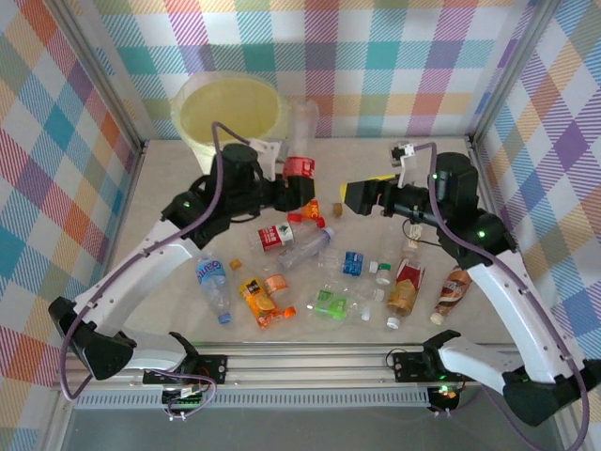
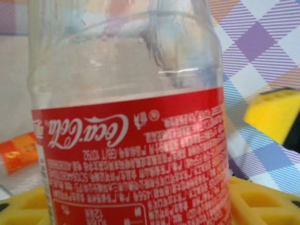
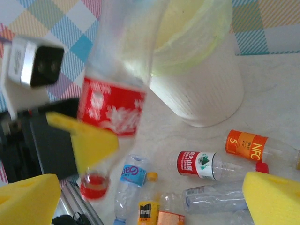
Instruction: Put the plastic bottles in the bin
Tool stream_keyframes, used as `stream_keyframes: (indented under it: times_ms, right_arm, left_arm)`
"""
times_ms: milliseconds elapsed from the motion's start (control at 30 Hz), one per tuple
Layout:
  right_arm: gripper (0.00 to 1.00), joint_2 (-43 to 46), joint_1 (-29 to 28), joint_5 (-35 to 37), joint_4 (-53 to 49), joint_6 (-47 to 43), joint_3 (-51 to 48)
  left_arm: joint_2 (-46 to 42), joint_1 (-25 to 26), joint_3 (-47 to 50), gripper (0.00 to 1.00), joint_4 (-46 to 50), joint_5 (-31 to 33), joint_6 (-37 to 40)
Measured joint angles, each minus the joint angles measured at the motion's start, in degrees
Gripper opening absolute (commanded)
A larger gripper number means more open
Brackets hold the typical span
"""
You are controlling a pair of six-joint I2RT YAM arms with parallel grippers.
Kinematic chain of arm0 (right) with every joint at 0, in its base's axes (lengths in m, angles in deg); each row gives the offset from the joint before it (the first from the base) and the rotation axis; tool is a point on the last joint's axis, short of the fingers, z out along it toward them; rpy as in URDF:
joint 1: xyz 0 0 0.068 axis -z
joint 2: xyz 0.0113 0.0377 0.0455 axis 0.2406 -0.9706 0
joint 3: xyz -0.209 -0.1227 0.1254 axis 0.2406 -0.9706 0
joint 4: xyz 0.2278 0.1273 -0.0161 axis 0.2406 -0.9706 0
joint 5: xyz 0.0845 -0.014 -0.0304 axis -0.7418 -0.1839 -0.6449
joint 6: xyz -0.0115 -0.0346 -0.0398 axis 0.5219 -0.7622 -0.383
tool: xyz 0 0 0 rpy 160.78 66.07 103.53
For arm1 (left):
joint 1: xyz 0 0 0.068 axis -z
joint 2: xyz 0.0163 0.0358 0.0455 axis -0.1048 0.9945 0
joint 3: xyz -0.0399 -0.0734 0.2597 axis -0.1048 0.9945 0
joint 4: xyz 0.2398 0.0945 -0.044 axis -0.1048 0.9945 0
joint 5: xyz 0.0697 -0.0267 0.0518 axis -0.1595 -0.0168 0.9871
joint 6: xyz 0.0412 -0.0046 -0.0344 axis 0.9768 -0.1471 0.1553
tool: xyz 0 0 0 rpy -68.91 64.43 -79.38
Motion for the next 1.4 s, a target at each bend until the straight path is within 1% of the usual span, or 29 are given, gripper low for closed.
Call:
stream_keyframes:
  times_ms: [133, 333, 467, 633, 733, 933, 1100, 1267, 1400]
  right_arm:
    - [1.0, 2.69, 0.0, -0.26, -3.08, -2.56, 0.39]
    - [1.0, 3.72, 0.0, -0.9, -5.88, -3.98, 0.72]
    - [1.0, 3.91, 0.0, -0.9, -6.78, -4.09, 0.72]
    - [1.0, 4.31, 0.0, -0.81, -7.3, -4.11, 0.7]
    - [1.0, 4.94, 0.0, -0.83, -7.58, -4.11, 0.57]
    - [1.0, 5.35, 0.0, -0.83, -7.74, -4.09, 0.37]
    - [1.0, 5.33, 0.0, -0.81, -8.09, -4.09, -0.11]
    - [1.0, 4.96, 0.0, -0.83, -8.09, -4.04, -0.13]
    - [1.0, 4.13, 0.0, -0.83, -8.02, -3.98, -0.13]
  left_arm:
    - [3.02, -4.39, -10.69, 0.5, 7.17, 1.2, 4.42]
    - [11.69, -11.1, -25.49, 0.5, 16.02, 3.78, 11.43]
    - [19.04, -14.88, -34.75, 0.5, 19.5, 5.64, 15.41]
    - [26.95, -18.16, -44.02, 0.5, 21.55, 7.85, 18.97]
    - [29.79, -19.63, -45.81, 0.5, 21.35, 8.72, 20.52]
    - [34.27, -22.32, -46.18, 0.5, 19.65, 9.55, 22.91]
    - [37.64, -24.81, -46.86, 0.5, 17.97, 9.49, 24.3]
    - [40.94, -27.04, -50.27, 0.5, 16.87, 8.72, 24.72]
    - [41.77, -27.85, -51.8, 0.51, 16.26, 8.22, 24.7]
